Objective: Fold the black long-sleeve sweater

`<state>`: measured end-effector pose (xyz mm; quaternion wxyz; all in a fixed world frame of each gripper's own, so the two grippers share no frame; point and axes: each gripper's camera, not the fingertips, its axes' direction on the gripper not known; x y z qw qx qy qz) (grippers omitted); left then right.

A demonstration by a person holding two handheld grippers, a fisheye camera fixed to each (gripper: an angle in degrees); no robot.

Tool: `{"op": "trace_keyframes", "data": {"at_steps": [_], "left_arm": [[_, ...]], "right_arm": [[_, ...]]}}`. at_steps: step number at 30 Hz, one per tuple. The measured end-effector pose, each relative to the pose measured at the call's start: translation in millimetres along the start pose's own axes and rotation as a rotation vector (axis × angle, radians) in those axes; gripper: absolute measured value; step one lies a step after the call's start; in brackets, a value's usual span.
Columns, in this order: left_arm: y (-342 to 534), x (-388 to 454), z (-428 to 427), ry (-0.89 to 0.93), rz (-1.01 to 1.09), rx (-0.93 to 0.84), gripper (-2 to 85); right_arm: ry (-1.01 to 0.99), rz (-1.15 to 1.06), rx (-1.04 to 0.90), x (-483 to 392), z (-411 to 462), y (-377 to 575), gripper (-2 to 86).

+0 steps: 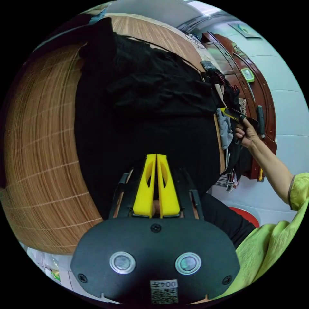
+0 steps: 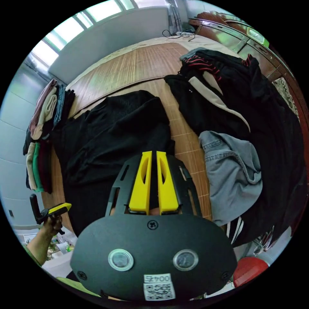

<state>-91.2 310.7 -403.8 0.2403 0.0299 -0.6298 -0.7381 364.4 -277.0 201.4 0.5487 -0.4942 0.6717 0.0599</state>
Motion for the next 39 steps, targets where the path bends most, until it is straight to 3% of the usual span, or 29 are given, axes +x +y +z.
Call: {"op": "trace_keyframes", "data": {"at_steps": [3,6,8,10,15,20,25,28,31,35,39], "left_arm": [[-21.1,12.9,21.4,-0.032,0.047,0.024,0.5],[-46.7,28.9,52.4,-0.088,0.104,0.033,0.4],[-62.7,41.0,73.9,-0.137,0.145,0.035,0.4],[-81.8,61.7,103.9,-0.173,0.216,0.035,0.4],[-88.7,94.3,184.2,-0.307,0.345,-0.073,0.3],[-70.2,104.5,224.4,-0.407,0.397,-0.048,0.1],[-61.5,97.0,244.0,-0.372,0.336,0.006,0.1],[-58.0,98.3,251.8,-0.367,0.339,0.027,0.1],[-58.8,100.7,257.2,-0.355,0.333,0.032,0.1],[-62.2,100.3,259.6,-0.305,0.309,0.037,0.1],[-67.5,104.7,260.1,-0.259,0.284,0.039,0.1]], "right_arm": [[-0.063,-0.070,-0.006,8.2,9.7,-17.0,1.8],[0.043,-0.046,-0.158,28.8,39.7,-27.6,0.4],[-0.124,0.044,-0.156,56.2,31.6,-34.7,0.9],[-0.152,-0.002,-0.101,54.7,9.7,-48.4,2.6],[0.004,-0.337,-0.070,5.0,-20.7,-128.7,5.2],[0.285,-0.722,-0.325,-67.9,37.0,-201.9,6.3],[0.443,-0.823,-0.471,-75.9,81.0,-216.5,6.0],[0.382,-0.841,-0.474,-67.2,80.2,-223.4,4.7],[0.347,-0.763,-0.427,-45.5,62.8,-242.9,3.7],[-0.091,-0.354,-0.384,22.8,40.2,-283.1,3.5],[-0.330,-0.019,-0.398,72.2,62.7,-283.9,3.9]]}}
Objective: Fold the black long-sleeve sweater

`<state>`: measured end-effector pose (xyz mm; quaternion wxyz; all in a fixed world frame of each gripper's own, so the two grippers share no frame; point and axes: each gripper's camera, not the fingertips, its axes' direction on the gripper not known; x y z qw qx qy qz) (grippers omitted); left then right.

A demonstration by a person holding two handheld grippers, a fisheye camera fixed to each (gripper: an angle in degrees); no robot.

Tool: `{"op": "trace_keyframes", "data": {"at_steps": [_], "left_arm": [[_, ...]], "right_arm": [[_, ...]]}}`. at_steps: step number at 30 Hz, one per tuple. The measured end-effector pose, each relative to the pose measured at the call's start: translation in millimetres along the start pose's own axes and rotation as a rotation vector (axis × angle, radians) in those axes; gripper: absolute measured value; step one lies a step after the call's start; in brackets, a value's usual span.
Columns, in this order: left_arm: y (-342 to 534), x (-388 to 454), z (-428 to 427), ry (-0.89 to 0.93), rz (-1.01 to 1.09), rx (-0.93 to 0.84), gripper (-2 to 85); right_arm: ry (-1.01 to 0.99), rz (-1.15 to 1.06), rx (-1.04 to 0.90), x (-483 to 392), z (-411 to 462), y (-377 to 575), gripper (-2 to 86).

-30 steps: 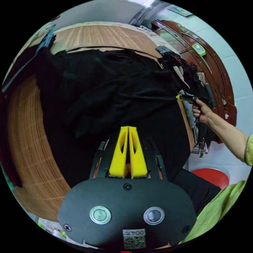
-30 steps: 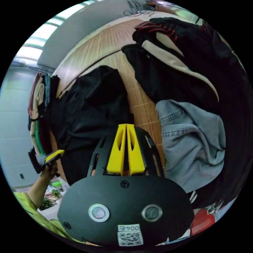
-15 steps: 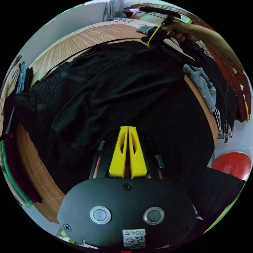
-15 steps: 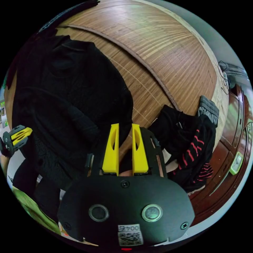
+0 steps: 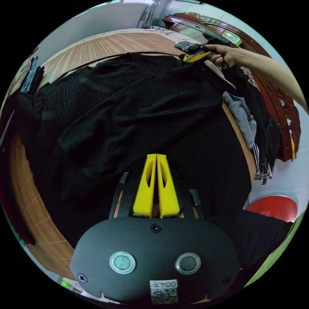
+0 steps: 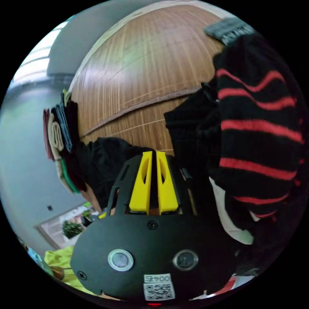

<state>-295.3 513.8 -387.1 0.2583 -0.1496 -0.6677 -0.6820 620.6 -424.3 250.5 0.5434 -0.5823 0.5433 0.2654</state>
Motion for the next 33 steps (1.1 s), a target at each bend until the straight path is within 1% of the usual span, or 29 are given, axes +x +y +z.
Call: {"op": "trace_keyframes", "data": {"at_steps": [1,3,5,7,8,9,10,11,12,14,16,19,20,22,24,28,30,33], "left_arm": [[-3.2,3.1,-0.7,0.002,-0.002,-0.004,0.1],[-8.7,9.3,-2.3,-0.001,0.001,-0.012,0.1],[-13.5,15.8,-4.3,-0.003,0.006,-0.016,0.1],[-19.4,22.5,-7.7,0.008,0.005,-0.015,0.1],[-21.0,24.0,-8.6,0.012,0.003,-0.014,0.1],[-24.3,27.1,-10.6,0.021,-0.002,-0.014,0.1],[-27.5,30.5,-12.8,0.030,-0.009,-0.013,0.2],[-29.0,32.4,-13.9,0.032,-0.012,-0.012,0.2],[-32.0,37.0,-16.5,0.035,-0.017,-0.009,0.2],[-37.3,45.7,-20.9,0.033,-0.019,-0.007,0.3],[-47.8,57.8,-28.2,0.031,-0.017,-0.019,0.4],[-62.8,73.8,-47.4,0.013,-0.004,-0.055,0.9],[-63.4,76.7,-54.7,0.004,-0.005,-0.046,1.0],[-56.1,81.9,-92.2,-0.037,-0.032,0.033,2.0],[-44.8,76.4,-119.9,-0.090,-0.091,0.081,3.3],[-21.8,42.3,-162.9,-0.208,-0.262,0.123,7.3],[-23.6,29.9,-171.1,-0.198,-0.296,0.103,8.3],[-38.2,28.1,-186.0,-0.240,-0.290,0.082,9.1]], "right_arm": [[-0.077,0.053,0.024,11.3,1.0,3.6,4.0],[-0.132,0.072,0.108,18.3,-6.9,16.0,4.3],[-0.193,0.045,0.312,21.9,-29.9,46.2,5.5],[-0.244,-0.014,0.355,23.4,-40.8,68.1,6.4],[-0.232,-0.066,0.364,20.0,-44.8,86.4,6.5],[-0.209,-0.094,0.362,16.9,-45.5,96.9,6.6],[-0.132,-0.159,0.357,7.8,-44.3,121.1,6.5],[-0.023,-0.229,0.349,-3.6,-39.0,148.2,6.4],[0.039,-0.263,0.342,-9.5,-34.6,162.2,6.2],[0.275,-0.360,0.316,-28.3,-6.7,218.0,5.4],[0.352,-0.373,0.298,-34.1,16.2,251.4,5.1],[0.347,-0.319,0.274,-37.6,44.0,288.7,3.9],[0.355,-0.298,0.257,-41.8,53.9,298.8,2.7],[0.389,-0.293,0.235,-53.6,68.6,311.0,0.7],[0.431,-0.316,0.199,-68.6,86.3,319.0,-0.1],[0.505,-0.407,0.043,-93.3,137.9,321.6,-0.5],[0.541,-0.412,0.083,-97.4,148.3,323.3,-0.6],[0.563,-0.430,0.040,-106.6,150.5,315.3,-0.6]]}}
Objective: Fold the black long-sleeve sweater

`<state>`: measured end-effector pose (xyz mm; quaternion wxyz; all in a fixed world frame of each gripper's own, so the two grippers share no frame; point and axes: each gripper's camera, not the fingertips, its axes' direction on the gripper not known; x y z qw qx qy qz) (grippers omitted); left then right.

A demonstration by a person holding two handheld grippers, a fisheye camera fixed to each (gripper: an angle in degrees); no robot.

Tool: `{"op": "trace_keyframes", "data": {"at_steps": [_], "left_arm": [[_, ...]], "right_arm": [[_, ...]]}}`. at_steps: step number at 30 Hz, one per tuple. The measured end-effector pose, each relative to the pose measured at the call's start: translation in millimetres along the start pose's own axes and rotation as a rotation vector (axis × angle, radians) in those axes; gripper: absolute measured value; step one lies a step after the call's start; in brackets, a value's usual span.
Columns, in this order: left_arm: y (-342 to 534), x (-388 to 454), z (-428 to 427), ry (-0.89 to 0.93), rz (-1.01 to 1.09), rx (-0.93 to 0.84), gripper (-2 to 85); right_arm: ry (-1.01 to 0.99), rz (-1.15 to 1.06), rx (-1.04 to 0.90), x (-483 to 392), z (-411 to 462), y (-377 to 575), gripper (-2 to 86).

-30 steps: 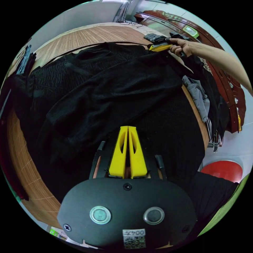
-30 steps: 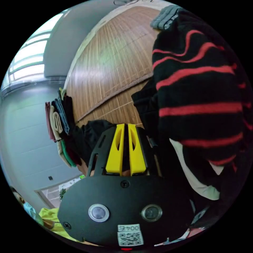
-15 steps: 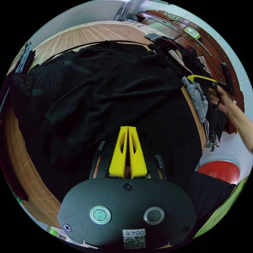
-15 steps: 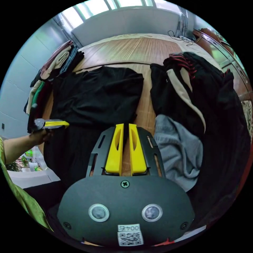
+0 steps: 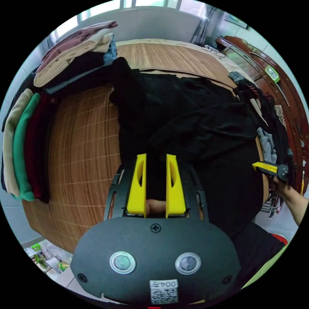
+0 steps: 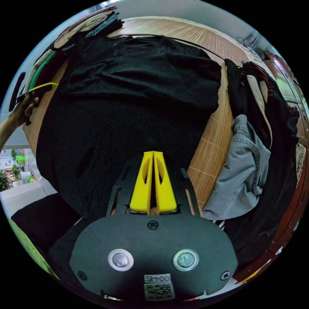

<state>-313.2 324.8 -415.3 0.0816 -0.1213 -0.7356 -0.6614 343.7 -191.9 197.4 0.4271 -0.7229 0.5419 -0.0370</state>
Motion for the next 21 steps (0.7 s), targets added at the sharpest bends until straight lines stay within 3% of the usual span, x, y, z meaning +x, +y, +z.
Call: {"op": "trace_keyframes", "data": {"at_steps": [3,8,11,13,21], "left_arm": [[-18.2,-4.2,-19.6,-0.022,-0.048,0.022,9.2],[-56.4,-42.1,-51.9,0.012,-0.255,0.097,8.2],[-94.2,-61.9,-64.6,-0.095,-0.293,0.075,7.6],[-123.8,-70.5,-70.9,-0.136,-0.262,0.056,8.1],[-177.3,-31.9,-87.7,-0.093,0.103,0.027,11.1]], "right_arm": [[0.007,-0.045,-0.044,-6.5,-18.1,-24.7,-0.7],[0.209,-0.161,-0.011,-38.2,-30.2,-100.7,-0.7],[0.209,-0.189,-0.028,-43.6,-23.4,-151.9,-0.7],[0.141,-0.223,-0.132,-47.0,-8.7,-178.9,-0.7],[0.244,-0.368,-0.362,-74.5,11.0,-233.5,-0.7]]}}
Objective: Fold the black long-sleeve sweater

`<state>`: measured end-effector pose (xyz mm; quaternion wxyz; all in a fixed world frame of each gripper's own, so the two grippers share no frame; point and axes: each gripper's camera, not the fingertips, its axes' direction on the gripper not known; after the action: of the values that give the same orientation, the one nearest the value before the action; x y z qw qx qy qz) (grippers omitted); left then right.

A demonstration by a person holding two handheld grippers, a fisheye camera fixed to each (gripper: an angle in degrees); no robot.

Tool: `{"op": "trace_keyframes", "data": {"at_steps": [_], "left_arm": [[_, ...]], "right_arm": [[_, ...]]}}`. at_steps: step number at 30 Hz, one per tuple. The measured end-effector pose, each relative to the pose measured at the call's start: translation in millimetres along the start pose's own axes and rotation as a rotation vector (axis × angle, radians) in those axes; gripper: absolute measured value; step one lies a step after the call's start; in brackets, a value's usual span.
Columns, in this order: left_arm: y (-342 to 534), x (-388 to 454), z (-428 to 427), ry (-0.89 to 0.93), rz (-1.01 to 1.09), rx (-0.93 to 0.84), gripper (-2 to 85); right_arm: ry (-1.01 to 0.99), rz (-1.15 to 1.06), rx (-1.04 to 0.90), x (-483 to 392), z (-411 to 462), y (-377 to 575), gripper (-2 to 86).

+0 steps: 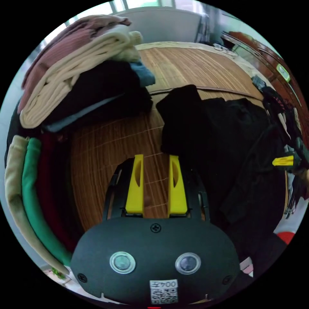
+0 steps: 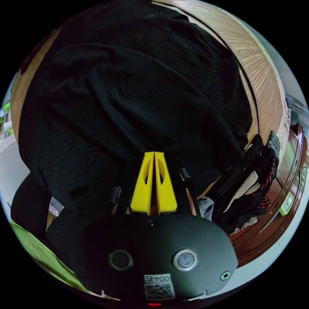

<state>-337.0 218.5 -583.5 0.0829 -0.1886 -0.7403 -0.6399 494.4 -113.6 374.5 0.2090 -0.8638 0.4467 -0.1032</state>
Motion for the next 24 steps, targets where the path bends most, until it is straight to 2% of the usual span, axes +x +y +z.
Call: {"op": "trace_keyframes", "data": {"at_steps": [5,10,16,20,24], "left_arm": [[-13.4,-3.8,-23.0,0.100,0.036,0.001,10.5],[-26.9,0.1,-44.6,0.205,0.094,-0.017,7.4],[-39.5,8.7,-88.7,0.232,0.121,0.012,3.2],[-35.2,-5.7,-145.0,0.182,0.125,0.033,2.5],[-28.6,-48.1,-207.7,0.044,0.036,-0.008,2.0]], "right_arm": [[0.008,-0.035,-0.113,1.3,-4.3,-32.4,-0.7],[-0.022,-0.033,-0.135,8.0,-7.7,-45.5,-0.7],[-0.100,0.006,-0.137,22.7,-10.7,-54.1,-0.8],[-0.113,0.022,-0.120,25.4,-12.5,-55.1,-0.8],[-0.097,0.026,-0.107,22.5,-14.0,-55.5,-0.7]]}}
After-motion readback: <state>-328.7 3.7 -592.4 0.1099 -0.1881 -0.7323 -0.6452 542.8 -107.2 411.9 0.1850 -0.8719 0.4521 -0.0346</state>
